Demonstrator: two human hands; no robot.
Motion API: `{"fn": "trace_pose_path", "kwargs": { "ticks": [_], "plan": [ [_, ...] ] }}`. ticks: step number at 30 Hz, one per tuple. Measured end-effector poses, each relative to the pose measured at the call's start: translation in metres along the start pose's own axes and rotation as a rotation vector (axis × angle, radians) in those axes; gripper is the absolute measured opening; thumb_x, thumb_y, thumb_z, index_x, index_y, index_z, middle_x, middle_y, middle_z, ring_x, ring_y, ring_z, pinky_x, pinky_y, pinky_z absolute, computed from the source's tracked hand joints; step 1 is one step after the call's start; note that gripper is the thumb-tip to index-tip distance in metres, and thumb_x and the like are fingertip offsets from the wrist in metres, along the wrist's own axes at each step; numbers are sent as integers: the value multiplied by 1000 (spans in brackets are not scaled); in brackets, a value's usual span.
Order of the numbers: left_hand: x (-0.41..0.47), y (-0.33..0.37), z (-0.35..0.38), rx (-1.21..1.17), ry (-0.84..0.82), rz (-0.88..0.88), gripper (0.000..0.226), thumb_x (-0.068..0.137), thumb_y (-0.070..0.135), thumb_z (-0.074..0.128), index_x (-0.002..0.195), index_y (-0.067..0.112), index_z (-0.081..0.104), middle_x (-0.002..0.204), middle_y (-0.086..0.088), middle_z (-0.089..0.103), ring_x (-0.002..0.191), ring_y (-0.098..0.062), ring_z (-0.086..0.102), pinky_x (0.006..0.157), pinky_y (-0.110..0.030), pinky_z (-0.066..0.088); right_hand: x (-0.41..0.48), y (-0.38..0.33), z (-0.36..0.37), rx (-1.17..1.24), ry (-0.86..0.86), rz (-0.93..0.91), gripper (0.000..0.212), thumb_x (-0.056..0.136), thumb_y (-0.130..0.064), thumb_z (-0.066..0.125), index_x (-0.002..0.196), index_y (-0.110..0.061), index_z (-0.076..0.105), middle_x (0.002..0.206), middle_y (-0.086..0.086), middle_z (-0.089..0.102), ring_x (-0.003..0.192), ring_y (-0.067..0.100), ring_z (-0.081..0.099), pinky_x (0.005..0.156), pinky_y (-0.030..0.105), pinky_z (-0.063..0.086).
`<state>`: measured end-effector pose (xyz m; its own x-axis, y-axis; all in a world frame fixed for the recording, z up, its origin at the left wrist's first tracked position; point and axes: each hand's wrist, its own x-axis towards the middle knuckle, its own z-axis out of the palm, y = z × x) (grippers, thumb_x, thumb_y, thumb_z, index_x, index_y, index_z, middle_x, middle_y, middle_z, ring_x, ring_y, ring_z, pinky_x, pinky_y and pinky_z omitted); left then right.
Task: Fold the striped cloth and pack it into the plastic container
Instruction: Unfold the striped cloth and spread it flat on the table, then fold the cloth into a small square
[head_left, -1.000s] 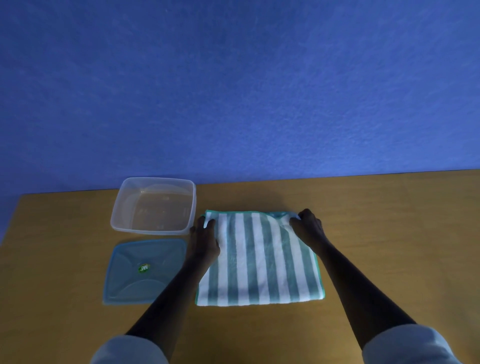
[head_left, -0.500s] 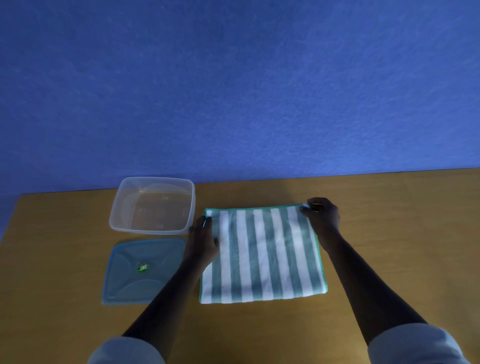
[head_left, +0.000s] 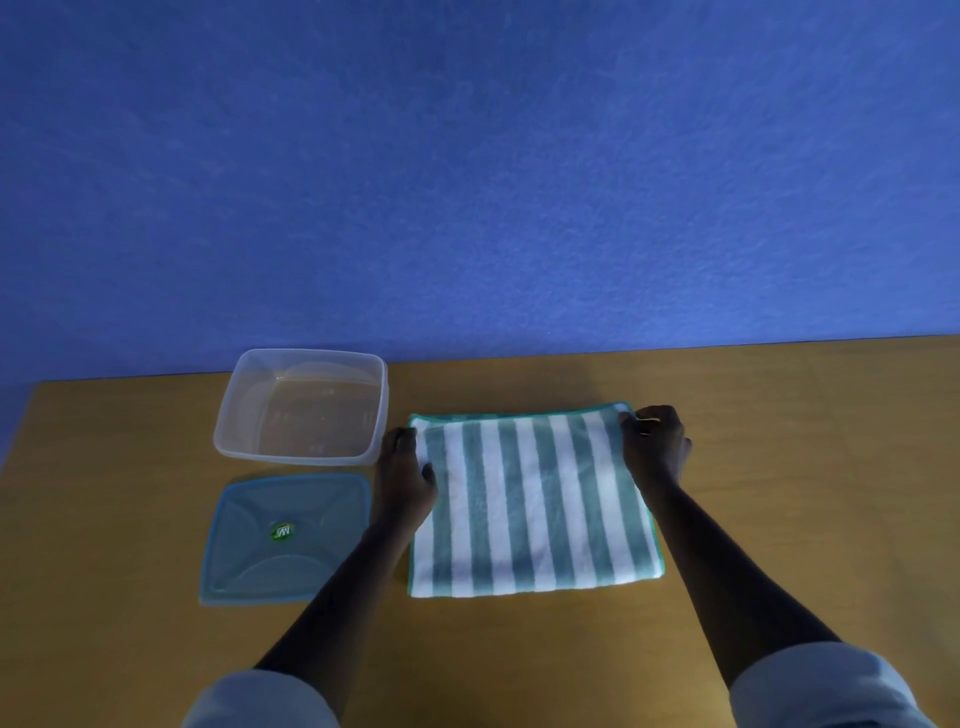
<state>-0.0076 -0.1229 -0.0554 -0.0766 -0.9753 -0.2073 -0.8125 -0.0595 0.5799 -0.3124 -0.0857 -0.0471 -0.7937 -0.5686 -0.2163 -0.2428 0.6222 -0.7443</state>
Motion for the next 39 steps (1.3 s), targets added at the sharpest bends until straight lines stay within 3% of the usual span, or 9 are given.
{"fn": "trace_pose_path", "kwargs": {
  "ticks": [4,8,13,16,18,22,26,32,39],
  "plan": [
    [-7,6,6,1,28,0,54,84,-4,63,136,-8,50,141,-27,47,138,-41,41,115,-43,35,-1,3,0,-10,-138,67,40,89,-39,67,117,-14,54,77,-3,65,113,34,53,82,31,35],
    [-14,5,11,3,31,-59,41,82,-3,65,122,-1,62,125,-22,58,124,-38,52,106,-40,40,-4,10,-5,-159,-315,72,53,80,-24,70,123,-10,43,109,17,63,113,36,54,81,31,38],
    [-12,6,9,25,-18,-169,38,87,-2,59,124,-1,58,125,-21,58,122,-37,53,101,-40,40,-10,10,-8,-287,-294,-4,42,81,-9,58,121,-9,47,107,22,65,100,39,56,72,32,37],
    [-23,7,9,166,31,-40,45,86,2,61,131,-1,54,134,-21,52,119,-41,54,97,-47,48,-18,8,-9,-272,-210,-85,36,89,-13,59,123,-8,48,104,24,68,104,43,58,72,36,40],
    [-33,7,12,287,14,112,52,90,19,63,139,4,51,149,-20,44,130,-41,48,103,-48,47,-26,6,-9,-300,-205,-158,40,90,-15,62,126,-6,47,111,26,66,110,45,58,80,42,46],
    [-45,-1,26,399,-256,327,73,93,50,55,155,20,30,168,-10,12,152,-32,20,122,-44,24,-52,3,-7,-543,-183,-294,52,87,-20,66,134,-17,46,138,13,46,124,37,46,92,53,46],
    [-51,-5,36,445,-335,290,85,89,59,57,158,26,19,169,-6,-2,155,-28,10,123,-44,17,-82,9,2,-701,-233,-428,52,86,-27,65,135,-21,49,143,11,41,124,36,44,90,52,48],
    [-54,-9,35,428,-324,272,87,86,62,58,158,31,19,169,-2,-2,156,-25,8,122,-43,20,-99,36,10,-845,-408,-387,65,91,-47,58,148,-26,33,157,6,27,134,32,38,97,50,44],
    [-60,-16,28,434,-365,288,84,87,57,61,157,29,23,169,-3,1,155,-25,11,121,-43,27,-93,38,0,-826,-474,-434,66,94,-43,56,151,-23,30,164,5,21,143,31,30,103,52,41]
  ]
}}
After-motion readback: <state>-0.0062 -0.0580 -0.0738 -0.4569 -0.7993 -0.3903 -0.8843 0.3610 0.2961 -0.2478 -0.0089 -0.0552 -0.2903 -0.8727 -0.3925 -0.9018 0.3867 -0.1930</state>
